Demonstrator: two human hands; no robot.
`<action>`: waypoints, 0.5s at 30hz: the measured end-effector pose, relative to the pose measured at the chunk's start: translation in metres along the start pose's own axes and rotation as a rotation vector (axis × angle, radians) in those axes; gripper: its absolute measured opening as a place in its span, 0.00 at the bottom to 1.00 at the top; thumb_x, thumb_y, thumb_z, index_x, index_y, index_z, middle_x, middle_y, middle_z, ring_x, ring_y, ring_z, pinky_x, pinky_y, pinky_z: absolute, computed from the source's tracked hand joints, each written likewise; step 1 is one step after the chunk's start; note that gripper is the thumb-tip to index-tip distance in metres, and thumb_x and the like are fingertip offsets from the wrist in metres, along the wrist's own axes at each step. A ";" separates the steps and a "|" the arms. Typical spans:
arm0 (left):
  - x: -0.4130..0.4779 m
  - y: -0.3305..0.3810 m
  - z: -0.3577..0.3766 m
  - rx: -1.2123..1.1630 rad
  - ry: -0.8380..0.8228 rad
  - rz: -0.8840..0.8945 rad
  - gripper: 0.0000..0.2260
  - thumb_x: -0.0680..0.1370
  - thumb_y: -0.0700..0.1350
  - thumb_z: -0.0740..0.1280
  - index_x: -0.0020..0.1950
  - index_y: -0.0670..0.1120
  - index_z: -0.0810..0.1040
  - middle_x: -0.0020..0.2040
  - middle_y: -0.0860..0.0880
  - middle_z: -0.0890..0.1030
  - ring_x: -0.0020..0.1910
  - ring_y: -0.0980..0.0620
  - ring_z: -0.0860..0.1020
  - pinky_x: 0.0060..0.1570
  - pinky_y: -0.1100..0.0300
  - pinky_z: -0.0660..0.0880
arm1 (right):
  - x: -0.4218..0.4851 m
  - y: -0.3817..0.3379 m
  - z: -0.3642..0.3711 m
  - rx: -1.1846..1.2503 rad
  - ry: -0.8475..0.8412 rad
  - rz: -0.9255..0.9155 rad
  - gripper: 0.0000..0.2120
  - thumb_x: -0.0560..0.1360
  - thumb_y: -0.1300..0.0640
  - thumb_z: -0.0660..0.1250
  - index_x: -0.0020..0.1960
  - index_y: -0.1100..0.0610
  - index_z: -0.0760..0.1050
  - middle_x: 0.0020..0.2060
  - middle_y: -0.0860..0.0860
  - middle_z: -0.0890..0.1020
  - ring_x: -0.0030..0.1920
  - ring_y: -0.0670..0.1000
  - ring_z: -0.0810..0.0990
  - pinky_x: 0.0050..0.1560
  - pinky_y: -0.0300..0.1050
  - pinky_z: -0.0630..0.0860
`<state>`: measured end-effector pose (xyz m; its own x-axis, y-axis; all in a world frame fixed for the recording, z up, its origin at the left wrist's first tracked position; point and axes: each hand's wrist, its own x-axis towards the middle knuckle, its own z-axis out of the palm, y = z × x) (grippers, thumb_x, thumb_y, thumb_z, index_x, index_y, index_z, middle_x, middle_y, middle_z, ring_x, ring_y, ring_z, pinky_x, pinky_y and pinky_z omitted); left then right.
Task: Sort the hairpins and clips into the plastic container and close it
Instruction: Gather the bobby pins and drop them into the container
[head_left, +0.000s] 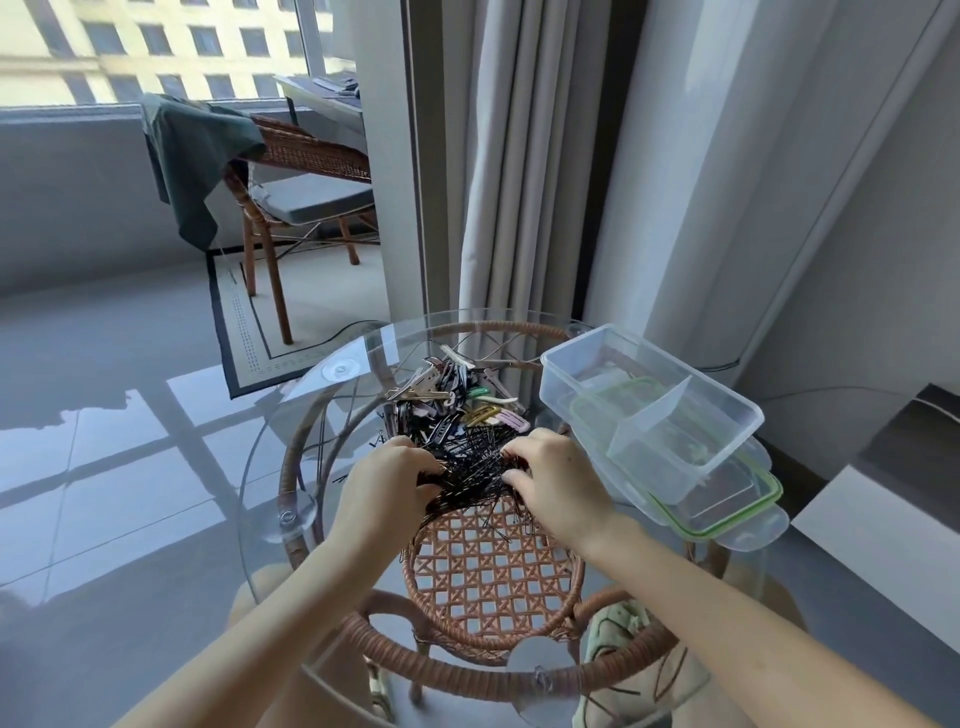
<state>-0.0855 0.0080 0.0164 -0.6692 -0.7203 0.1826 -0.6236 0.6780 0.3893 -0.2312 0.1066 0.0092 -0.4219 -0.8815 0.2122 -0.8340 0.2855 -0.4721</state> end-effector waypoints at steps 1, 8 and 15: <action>0.001 -0.001 -0.001 -0.006 0.007 -0.002 0.12 0.73 0.44 0.70 0.56 0.48 0.81 0.52 0.50 0.81 0.47 0.51 0.78 0.49 0.63 0.74 | 0.001 0.000 -0.004 0.013 0.028 -0.004 0.11 0.74 0.60 0.67 0.55 0.61 0.79 0.48 0.57 0.81 0.49 0.55 0.78 0.54 0.45 0.73; 0.004 0.000 -0.020 -0.002 0.033 0.017 0.07 0.72 0.41 0.70 0.49 0.45 0.84 0.46 0.48 0.83 0.43 0.50 0.78 0.47 0.58 0.76 | 0.007 -0.006 -0.040 0.153 0.086 0.019 0.05 0.72 0.63 0.68 0.46 0.61 0.82 0.38 0.54 0.83 0.32 0.44 0.77 0.34 0.28 0.70; 0.006 0.008 -0.044 -0.003 0.035 -0.014 0.07 0.72 0.40 0.70 0.49 0.44 0.84 0.45 0.46 0.83 0.40 0.48 0.78 0.39 0.61 0.73 | 0.018 0.002 -0.079 0.328 0.136 0.125 0.06 0.69 0.64 0.72 0.46 0.61 0.82 0.34 0.51 0.81 0.31 0.43 0.75 0.35 0.34 0.72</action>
<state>-0.0765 0.0024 0.0605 -0.6459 -0.7344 0.2083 -0.6317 0.6674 0.3944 -0.2678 0.1212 0.0793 -0.5749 -0.7832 0.2371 -0.6242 0.2323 -0.7460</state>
